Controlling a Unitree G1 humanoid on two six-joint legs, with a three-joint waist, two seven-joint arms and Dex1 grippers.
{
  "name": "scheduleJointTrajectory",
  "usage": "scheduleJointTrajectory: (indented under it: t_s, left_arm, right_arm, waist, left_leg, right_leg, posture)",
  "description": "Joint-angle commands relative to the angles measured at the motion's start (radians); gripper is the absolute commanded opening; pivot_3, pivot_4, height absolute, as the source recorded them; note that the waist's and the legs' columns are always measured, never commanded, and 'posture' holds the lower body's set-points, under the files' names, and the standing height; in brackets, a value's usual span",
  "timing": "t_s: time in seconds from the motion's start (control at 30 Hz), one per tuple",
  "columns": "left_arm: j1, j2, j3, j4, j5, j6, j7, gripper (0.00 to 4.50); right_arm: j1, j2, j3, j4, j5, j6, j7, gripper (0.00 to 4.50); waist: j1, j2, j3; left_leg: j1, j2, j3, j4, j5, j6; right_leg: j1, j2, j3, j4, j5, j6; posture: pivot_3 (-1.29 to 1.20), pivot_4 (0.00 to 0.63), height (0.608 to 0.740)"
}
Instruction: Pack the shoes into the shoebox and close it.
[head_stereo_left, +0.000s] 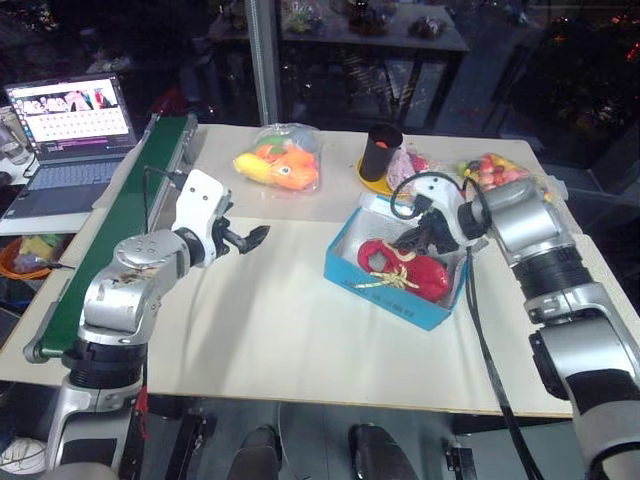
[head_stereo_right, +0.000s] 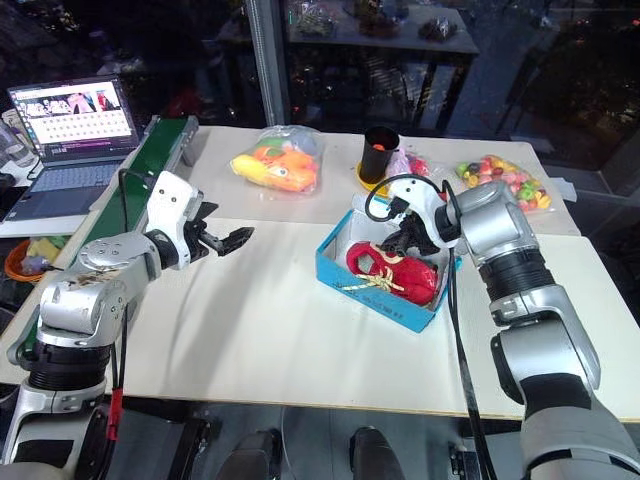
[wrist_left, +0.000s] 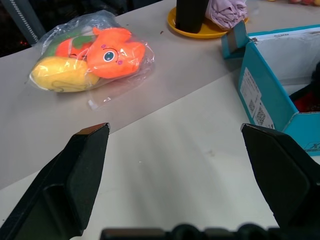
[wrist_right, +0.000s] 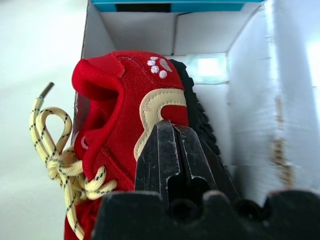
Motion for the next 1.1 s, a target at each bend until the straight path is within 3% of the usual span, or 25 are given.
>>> scheduleJointTrajectory:
  t_s: [0.03,0.33,0.57,0.73,0.9,1.1]
  left_arm:
    - [-0.007,0.014,0.027,-0.048,0.003,-0.005,0.007,4.5]
    - [-0.003,0.025,0.038,-0.059,0.002,0.007,0.01,4.5]
    - [-0.007,0.024,0.037,-0.06,0.001,0.01,0.013,4.5]
    - [-0.005,0.026,0.039,-0.062,0.001,0.01,0.013,4.5]
    - [-0.008,0.021,0.034,-0.058,0.001,0.006,0.013,4.5]
    - [-0.028,0.005,0.016,-0.029,0.006,-0.014,0.007,4.5]
  right_arm:
    - [0.076,0.017,0.063,-0.052,-0.013,-0.001,0.011,0.02]
    - [0.178,0.05,0.152,-0.049,-0.097,-0.054,-0.037,0.02]
    - [0.168,0.105,0.2,0.048,-0.21,-0.17,-0.126,0.02]
    - [0.139,0.174,0.18,0.162,-0.26,-0.255,-0.24,0.02]
    - [0.114,0.171,0.135,0.175,-0.264,-0.284,-0.282,0.02]
    - [0.068,0.14,0.08,0.153,-0.301,-0.327,-0.444,0.02]
  waist:
    - [0.0,0.0,0.0]
    - [-0.002,-0.005,-0.005]
    - [-0.006,-0.012,-0.009]
    - [-0.028,-0.019,-0.013]
    - [-0.032,-0.02,-0.014]
    - [-0.027,-0.019,-0.014]
  left_leg:
    - [0.0,0.0,0.0,0.0,0.0,0.0]
    - [0.009,0.001,0.0,0.0,0.0,0.0]
    - [0.032,0.002,0.0,-0.001,0.0,0.0]
    - [0.043,0.003,0.0,-0.001,-0.002,-0.003]
    - [0.053,0.003,-0.001,-0.002,-0.005,-0.008]
    - [0.044,0.003,-0.001,-0.002,0.0,-0.001]
  right_leg:
    - [0.0,0.0,0.0,0.0,0.0,0.0]
    - [0.008,0.002,0.0,0.001,0.0,-0.001]
    - [0.031,0.002,-0.001,-0.002,-0.006,0.005]
    - [0.038,0.003,0.0,-0.001,-0.007,-0.004]
    - [0.041,0.003,0.0,0.0,-0.006,-0.005]
    - [0.037,0.003,0.0,0.0,-0.005,-0.005]
  posture:
    - [0.0,0.15,0.733]
    - [0.0,0.15,0.733]
    - [0.0,0.15,0.733]
    - [0.0,0.15,0.733]
    - [0.0,0.15,0.733]
    - [0.0,0.15,0.733]
